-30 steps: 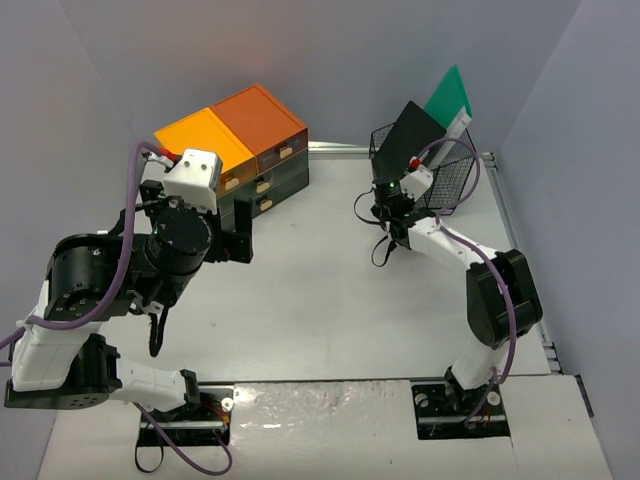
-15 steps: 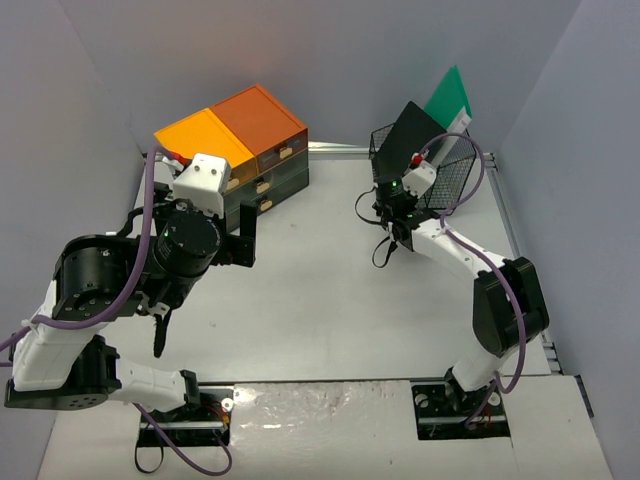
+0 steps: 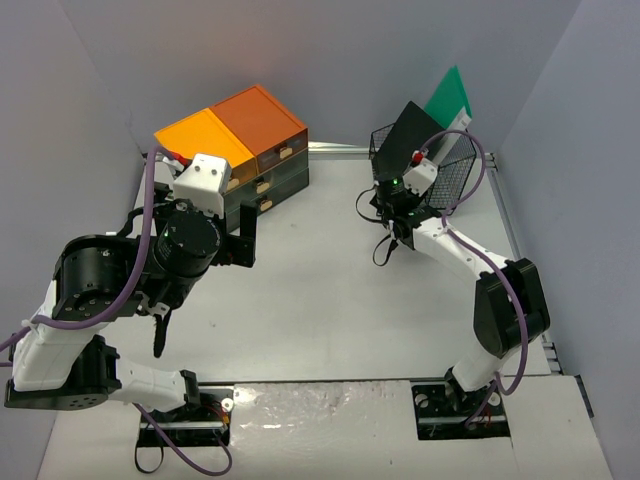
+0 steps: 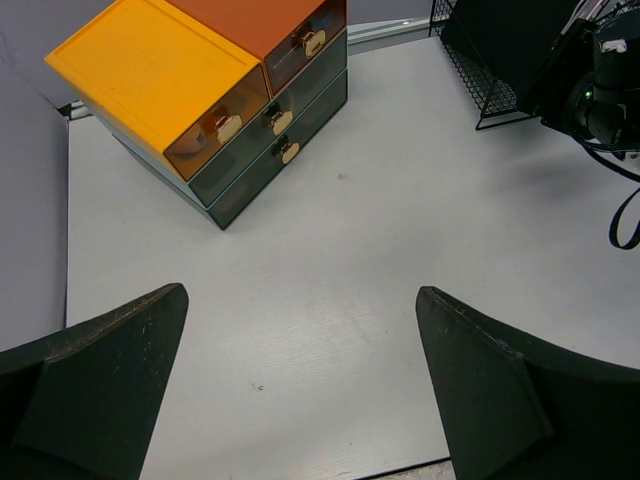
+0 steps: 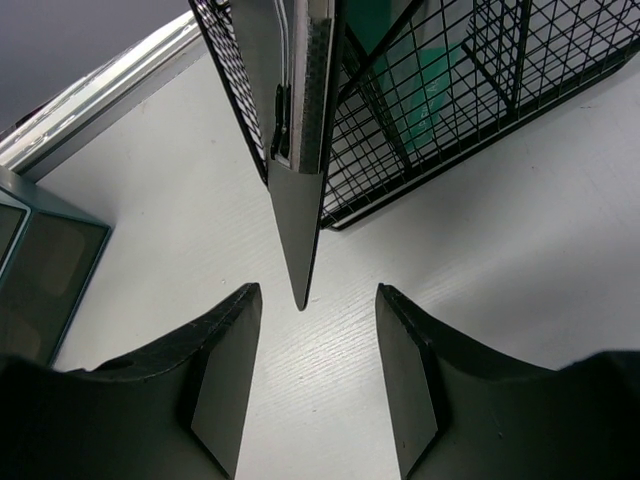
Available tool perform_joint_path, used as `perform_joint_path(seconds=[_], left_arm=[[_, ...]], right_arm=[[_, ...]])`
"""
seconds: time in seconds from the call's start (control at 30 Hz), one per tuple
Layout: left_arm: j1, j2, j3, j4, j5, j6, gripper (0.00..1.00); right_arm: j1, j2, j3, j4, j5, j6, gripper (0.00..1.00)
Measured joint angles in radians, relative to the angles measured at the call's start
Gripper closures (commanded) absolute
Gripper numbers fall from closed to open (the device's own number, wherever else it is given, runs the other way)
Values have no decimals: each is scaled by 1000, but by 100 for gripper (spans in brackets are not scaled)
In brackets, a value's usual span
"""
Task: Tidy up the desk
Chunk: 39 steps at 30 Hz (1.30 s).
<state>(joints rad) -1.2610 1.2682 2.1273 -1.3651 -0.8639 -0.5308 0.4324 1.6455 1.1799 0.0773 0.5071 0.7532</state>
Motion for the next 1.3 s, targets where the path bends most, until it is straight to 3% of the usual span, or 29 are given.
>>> perform_joint_path(seconds=[0.13, 0.53, 0.97, 1.3], left_arm=[[0, 0, 0, 0, 0, 0, 3], [0, 0, 0, 0, 0, 0, 3], [0, -8, -45, 2, 5, 0, 3], [0, -5, -107, 44, 15, 22, 3]], right_arm=[[0, 0, 9, 0, 16, -8, 62], [-15, 3, 38, 9, 36, -45, 99], [-22, 0, 51, 11, 32, -63, 100], [-50, -33, 237, -79, 47, -126, 100]])
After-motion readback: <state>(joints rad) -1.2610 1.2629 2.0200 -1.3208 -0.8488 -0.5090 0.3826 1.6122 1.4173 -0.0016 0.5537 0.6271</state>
